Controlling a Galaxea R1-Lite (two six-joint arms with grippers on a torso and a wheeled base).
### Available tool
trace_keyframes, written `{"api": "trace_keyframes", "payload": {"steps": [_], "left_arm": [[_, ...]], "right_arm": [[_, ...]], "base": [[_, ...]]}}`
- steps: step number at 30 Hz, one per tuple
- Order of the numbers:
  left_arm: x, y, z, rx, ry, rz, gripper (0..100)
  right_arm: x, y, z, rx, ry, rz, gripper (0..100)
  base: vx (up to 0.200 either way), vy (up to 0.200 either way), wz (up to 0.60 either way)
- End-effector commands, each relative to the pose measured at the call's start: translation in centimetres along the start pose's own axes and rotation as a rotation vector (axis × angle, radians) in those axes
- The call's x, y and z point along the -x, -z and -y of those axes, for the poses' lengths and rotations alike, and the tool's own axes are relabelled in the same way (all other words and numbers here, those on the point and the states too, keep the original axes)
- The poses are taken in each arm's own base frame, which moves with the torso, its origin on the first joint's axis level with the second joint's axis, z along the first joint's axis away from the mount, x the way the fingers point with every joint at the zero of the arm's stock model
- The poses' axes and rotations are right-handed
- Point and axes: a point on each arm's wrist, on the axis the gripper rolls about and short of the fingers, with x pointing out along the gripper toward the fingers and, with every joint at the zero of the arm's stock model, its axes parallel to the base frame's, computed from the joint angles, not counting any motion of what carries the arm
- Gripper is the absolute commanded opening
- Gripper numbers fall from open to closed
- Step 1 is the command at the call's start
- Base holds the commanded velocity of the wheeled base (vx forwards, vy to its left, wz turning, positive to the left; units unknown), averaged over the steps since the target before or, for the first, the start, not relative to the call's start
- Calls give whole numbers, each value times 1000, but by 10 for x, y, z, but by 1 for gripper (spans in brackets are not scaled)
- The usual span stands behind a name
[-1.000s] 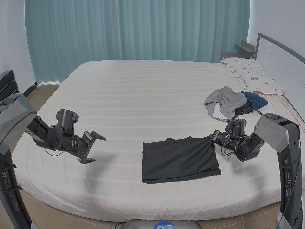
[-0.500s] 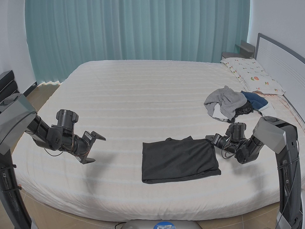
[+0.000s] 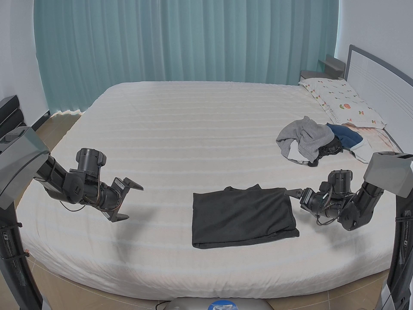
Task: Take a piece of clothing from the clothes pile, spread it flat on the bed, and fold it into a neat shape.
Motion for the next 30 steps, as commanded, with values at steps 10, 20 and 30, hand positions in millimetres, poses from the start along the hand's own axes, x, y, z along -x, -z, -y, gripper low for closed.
{"api": "trace_keyframes", "payload": {"steps": [10, 20, 30], "left_arm": [[-1, 2, -3, -32, -11, -9, 100], [-2, 4, -3, -39, -14, -13, 100], [-2, 4, -3, -39, -13, -14, 100]], "right_arm": [[35, 44, 12, 21, -102, -62, 100], [21, 41, 17, 27, -110, -51, 100], [18, 45, 18, 32, -103, -68, 0]], "base": [[0, 0, 0], [0, 0, 0], [0, 0, 0]]}}
